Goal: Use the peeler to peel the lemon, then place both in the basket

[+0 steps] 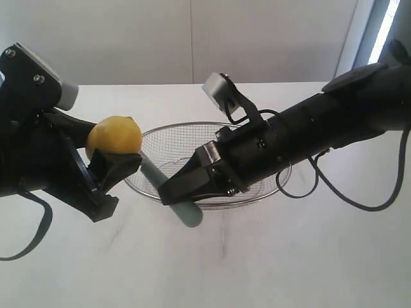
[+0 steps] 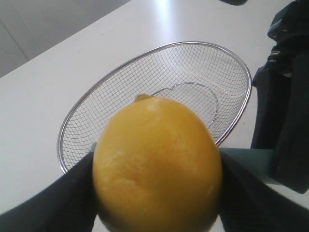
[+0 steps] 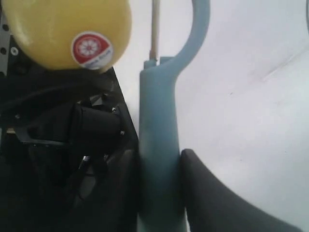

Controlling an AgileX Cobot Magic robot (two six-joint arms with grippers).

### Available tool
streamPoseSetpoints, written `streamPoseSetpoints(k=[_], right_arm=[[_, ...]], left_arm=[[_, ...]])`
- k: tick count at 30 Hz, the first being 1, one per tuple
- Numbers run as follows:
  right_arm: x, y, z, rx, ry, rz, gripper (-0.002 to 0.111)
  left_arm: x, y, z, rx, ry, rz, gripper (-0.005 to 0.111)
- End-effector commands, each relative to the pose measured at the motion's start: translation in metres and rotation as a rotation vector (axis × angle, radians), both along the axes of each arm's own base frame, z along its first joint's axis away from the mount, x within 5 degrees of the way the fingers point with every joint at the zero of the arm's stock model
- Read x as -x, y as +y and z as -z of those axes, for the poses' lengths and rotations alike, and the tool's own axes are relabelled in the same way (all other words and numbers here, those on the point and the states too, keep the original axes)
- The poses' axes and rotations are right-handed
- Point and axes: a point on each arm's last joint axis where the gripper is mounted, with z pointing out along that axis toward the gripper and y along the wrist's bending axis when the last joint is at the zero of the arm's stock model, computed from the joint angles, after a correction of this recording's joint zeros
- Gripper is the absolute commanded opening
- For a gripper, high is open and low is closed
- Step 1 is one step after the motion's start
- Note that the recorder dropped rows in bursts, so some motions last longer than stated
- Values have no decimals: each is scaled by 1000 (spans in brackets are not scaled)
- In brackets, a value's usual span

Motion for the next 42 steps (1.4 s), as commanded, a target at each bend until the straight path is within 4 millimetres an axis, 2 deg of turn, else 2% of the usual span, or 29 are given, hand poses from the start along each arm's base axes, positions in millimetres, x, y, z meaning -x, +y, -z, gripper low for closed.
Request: streamPoseSetpoints(k=[1,24,30,36,42], right_arm=[[-3,-5,-5,-16,-20,16,3],[1,-11,-25,-32,-92,42,3],[-1,-20,-32,-39,-118,73,3],[0,-31,-46,-68,-144,93,3],[12,-35,-68,-95,-232,79,3]], left_arm=[[1,-1,-1,21,-3,0,0],[1,-1,-1,21,-3,0,0],[1,-1,-1,21,-3,0,0],[1,-1,-1,21,-3,0,0],[1,-1,-1,21,-3,0,0]])
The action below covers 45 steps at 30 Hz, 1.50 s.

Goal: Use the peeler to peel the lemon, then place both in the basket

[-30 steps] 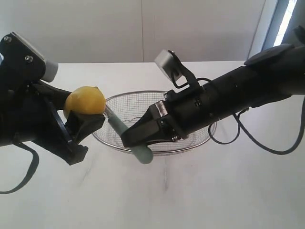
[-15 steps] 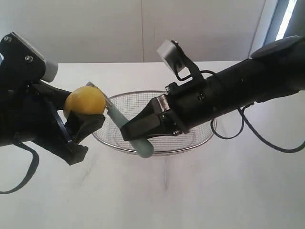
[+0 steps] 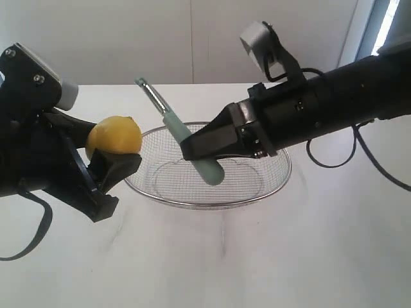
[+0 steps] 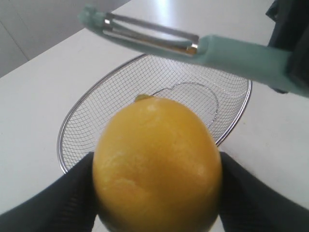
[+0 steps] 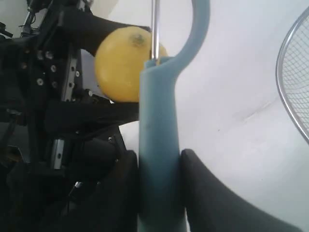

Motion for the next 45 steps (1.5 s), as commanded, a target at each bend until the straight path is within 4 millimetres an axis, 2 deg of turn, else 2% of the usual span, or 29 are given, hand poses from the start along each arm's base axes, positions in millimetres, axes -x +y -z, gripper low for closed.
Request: streamPoseSetpoints(k=[1,6,11,17,22,30,33,38,45], right_arm=[[11,-5,-22,-33,-104,-20,3],[15,-15,-36,-35,-180,9,3],[6,-33,-37,-4,-203,91,3],[-7,-46,-26,126,-261,197,3],[-21,-46,-5,173,-168,236,3],[-37,-35,38,121,59,177,3],[-44,-33,62,124,147,164,3],[-41,-18,72,110,186,110,3],[-16,23,72,109,181,-57,3]], left_arm=[[1,-1,-1,21,-3,0,0],[1,-1,-1,21,-3,0,0],[1,-1,-1,20,-1,0,0],[1,-1,-1,20,-1,0,0],[1,-1,-1,20,-1,0,0],[1,-1,-1,20,-1,0,0],[1,-1,-1,20,-1,0,0],[1,-1,-1,20,-1,0,0],[1,-1,-1,20,-1,0,0]])
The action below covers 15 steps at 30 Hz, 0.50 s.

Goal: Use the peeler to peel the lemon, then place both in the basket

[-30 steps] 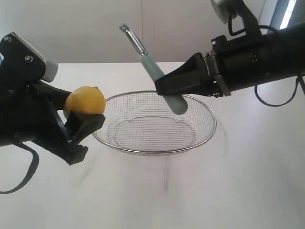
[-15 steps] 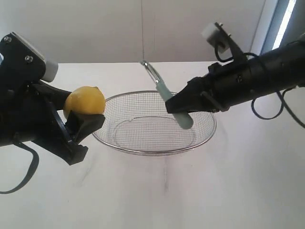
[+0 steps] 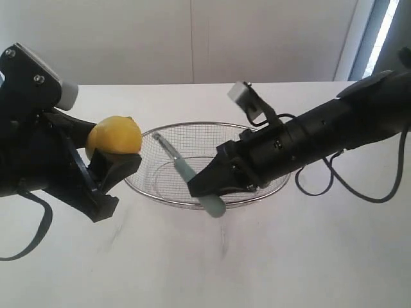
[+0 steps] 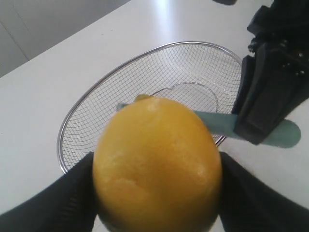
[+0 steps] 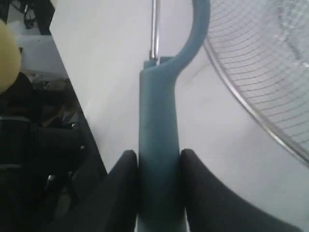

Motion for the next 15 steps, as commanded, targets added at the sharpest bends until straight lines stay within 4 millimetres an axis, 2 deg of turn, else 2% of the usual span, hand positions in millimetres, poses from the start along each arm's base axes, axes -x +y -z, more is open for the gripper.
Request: streamPoseSetpoints(k=[1,5,15], right_arm=[[16,22,-4,-37,10,-101,3],[21,29,-14,-139,25,-137,3],[18,30,-21,-152,-15,-144,3]], left_arm=[[1,-1,-1,20,-1,0,0],[1,-1,-1,20,-1,0,0],[1,-1,-1,20,-1,0,0]])
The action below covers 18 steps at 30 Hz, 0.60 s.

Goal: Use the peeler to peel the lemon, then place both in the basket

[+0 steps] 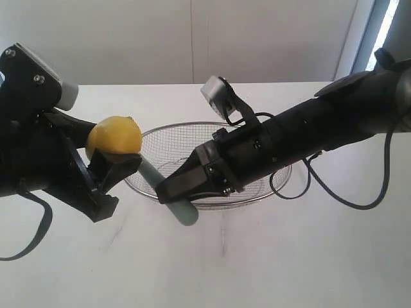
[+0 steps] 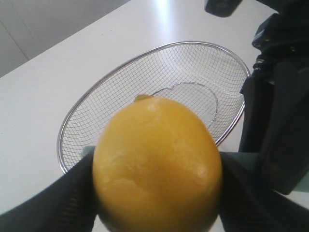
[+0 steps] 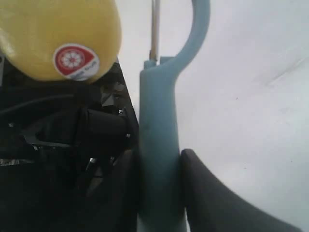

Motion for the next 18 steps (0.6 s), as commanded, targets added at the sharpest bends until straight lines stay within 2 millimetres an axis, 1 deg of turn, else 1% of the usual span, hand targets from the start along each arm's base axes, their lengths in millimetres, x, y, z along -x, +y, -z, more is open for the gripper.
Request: streamPoseSetpoints(k=[1,10,14,18], right_arm=[[0,-1,-7,-25,-20,-4,3],[-15,-15,-12,-38,-38,56,3],[-23,-24,-20,-58,-57,100,3],[-23,-31,-29,-68,-83,123,3]], left_arm=[[1,-1,-1,20,-1,0,0],[1,-1,-1,20,-1,0,0],[1,-1,-1,20,-1,0,0],[1,-1,-1,20,-1,0,0]])
